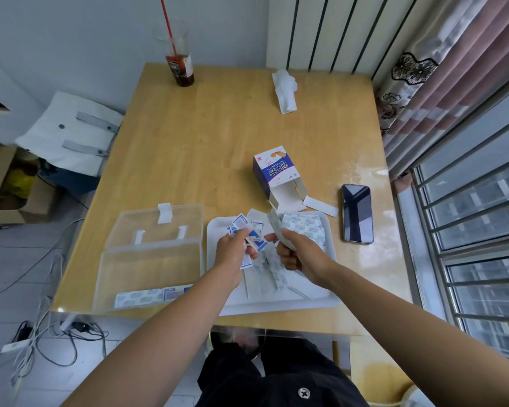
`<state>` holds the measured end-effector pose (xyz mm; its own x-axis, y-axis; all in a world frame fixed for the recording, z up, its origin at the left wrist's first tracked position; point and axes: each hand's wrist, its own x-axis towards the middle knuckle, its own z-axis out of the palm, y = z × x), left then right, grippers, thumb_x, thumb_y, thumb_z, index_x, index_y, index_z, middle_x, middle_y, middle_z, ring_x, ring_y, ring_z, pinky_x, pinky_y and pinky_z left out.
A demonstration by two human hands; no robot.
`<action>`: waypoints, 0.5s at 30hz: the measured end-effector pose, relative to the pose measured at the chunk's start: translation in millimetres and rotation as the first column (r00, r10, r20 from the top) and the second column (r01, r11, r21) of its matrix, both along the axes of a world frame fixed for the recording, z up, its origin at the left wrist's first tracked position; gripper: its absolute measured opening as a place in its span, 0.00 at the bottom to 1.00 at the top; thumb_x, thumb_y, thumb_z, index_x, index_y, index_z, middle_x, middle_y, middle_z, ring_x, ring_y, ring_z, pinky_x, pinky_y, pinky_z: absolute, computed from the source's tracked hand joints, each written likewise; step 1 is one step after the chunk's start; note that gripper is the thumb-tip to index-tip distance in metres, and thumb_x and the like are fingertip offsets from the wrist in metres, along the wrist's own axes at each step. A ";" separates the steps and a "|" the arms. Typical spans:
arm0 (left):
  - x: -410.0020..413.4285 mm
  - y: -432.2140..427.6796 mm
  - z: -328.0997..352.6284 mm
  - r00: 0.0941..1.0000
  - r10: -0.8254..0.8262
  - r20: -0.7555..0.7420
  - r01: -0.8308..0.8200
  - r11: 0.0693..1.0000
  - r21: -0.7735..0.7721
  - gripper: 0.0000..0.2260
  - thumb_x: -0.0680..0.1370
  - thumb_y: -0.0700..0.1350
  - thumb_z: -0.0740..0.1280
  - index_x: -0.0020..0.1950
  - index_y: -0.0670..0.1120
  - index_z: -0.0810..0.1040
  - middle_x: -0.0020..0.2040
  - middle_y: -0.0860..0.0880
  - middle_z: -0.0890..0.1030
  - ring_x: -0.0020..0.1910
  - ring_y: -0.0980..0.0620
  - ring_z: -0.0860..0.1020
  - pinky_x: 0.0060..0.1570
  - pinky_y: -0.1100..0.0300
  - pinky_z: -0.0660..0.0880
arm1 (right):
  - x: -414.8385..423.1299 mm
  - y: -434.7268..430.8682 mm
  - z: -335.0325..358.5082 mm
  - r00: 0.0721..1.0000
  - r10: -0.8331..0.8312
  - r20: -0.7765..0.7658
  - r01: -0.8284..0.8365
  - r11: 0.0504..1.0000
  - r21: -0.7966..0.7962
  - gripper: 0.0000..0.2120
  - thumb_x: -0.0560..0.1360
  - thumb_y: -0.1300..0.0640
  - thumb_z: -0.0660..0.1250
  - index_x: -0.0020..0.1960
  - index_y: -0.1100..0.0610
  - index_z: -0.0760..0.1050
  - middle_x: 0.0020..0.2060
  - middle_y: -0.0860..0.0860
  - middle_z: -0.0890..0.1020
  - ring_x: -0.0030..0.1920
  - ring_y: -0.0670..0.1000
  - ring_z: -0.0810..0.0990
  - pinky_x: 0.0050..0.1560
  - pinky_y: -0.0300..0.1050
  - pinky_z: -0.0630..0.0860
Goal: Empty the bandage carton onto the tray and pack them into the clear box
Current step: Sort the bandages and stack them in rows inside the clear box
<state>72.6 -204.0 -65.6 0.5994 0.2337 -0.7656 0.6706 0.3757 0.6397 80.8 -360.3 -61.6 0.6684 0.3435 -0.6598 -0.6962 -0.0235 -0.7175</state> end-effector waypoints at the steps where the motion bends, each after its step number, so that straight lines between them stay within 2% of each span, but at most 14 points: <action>1: -0.5 0.8 0.1 1.000 0.014 0.002 -0.014 1.000 -0.004 0.04 0.78 0.41 0.64 0.46 0.43 0.78 0.35 0.43 0.79 0.21 0.54 0.69 0.34 0.57 0.72 | 0.5 0.0 0.1 0.999 -0.027 -0.037 0.028 0.999 0.023 0.20 0.83 0.51 0.48 0.56 0.60 0.76 0.30 0.49 0.61 0.29 0.48 0.56 0.31 0.41 0.54; 4: -2.0 1.4 1.5 0.999 0.034 0.013 -0.034 0.999 -0.025 0.02 0.77 0.38 0.65 0.48 0.42 0.77 0.35 0.43 0.79 0.22 0.55 0.69 0.31 0.58 0.72 | 0.9 1.0 1.9 0.996 -0.051 -0.077 0.056 0.996 0.063 0.21 0.82 0.53 0.47 0.55 0.61 0.77 0.29 0.49 0.63 0.28 0.47 0.57 0.30 0.40 0.55; 9: -3.0 3.1 1.8 1.000 -0.018 0.012 0.018 1.000 0.006 0.03 0.76 0.37 0.67 0.49 0.40 0.78 0.34 0.44 0.79 0.24 0.54 0.70 0.27 0.61 0.72 | -2.1 0.8 4.2 0.999 -0.030 -0.039 0.030 0.999 0.021 0.17 0.82 0.54 0.49 0.51 0.59 0.75 0.29 0.52 0.70 0.27 0.49 0.63 0.31 0.41 0.62; 12: -6.0 8.5 1.7 0.997 -0.079 0.001 0.079 0.993 0.089 0.01 0.76 0.38 0.66 0.45 0.41 0.77 0.32 0.45 0.79 0.27 0.52 0.72 0.26 0.63 0.71 | -5.0 0.6 4.1 0.999 0.028 0.025 -0.027 0.999 -0.028 0.17 0.83 0.56 0.48 0.53 0.61 0.74 0.33 0.56 0.78 0.28 0.51 0.68 0.32 0.42 0.69; 15: -11.3 15.5 0.9 0.993 -0.109 -0.033 0.113 0.984 0.138 0.04 0.75 0.38 0.65 0.41 0.43 0.76 0.34 0.46 0.80 0.29 0.51 0.74 0.28 0.62 0.69 | -7.9 2.3 0.3 0.991 0.120 0.059 -0.113 0.987 -0.116 0.18 0.84 0.56 0.49 0.55 0.63 0.76 0.35 0.57 0.81 0.29 0.51 0.72 0.35 0.41 0.73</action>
